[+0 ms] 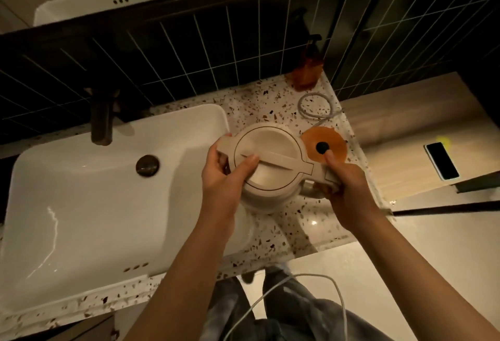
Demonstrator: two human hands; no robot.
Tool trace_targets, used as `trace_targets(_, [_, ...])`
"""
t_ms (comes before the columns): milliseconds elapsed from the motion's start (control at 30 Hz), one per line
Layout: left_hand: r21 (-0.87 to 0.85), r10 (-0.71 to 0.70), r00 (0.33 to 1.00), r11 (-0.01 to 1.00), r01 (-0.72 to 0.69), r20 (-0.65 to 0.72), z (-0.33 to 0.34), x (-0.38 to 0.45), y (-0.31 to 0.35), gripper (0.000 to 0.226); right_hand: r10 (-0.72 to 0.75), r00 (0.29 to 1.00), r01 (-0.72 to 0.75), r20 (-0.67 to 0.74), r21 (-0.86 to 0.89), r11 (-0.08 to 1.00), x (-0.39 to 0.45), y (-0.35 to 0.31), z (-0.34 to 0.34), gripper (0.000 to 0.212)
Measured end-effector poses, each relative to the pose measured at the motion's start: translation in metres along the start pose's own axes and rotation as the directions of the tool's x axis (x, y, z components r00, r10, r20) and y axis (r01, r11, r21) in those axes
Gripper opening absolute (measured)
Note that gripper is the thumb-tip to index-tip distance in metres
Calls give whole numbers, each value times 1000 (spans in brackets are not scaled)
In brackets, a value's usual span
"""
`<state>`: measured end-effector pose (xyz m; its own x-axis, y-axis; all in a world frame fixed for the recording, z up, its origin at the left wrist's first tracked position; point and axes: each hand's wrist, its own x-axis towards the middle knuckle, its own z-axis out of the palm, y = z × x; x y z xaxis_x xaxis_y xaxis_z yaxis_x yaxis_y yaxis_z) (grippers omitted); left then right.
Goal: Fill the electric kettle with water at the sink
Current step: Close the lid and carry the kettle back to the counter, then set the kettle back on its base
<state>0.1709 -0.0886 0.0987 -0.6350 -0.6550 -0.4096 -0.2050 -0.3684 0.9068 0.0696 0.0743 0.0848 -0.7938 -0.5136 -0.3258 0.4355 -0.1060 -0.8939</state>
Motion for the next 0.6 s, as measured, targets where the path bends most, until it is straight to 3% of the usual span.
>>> trace_targets(233, [178,-39,983,984,7,178,70,37,-19,63,-12,996,13,-86,11,1000,22,-13,-67,44])
trace_targets(467, [170,-91,956,985,44,280,127,67,-33,55,-11,976,9,-216,-12,1000,50,-11,-120,55])
trace_targets(600, [159,-113,944,985,65,310,148,83,-43,52,-9,964,12,-267,10,1000,63,-10,-140,48])
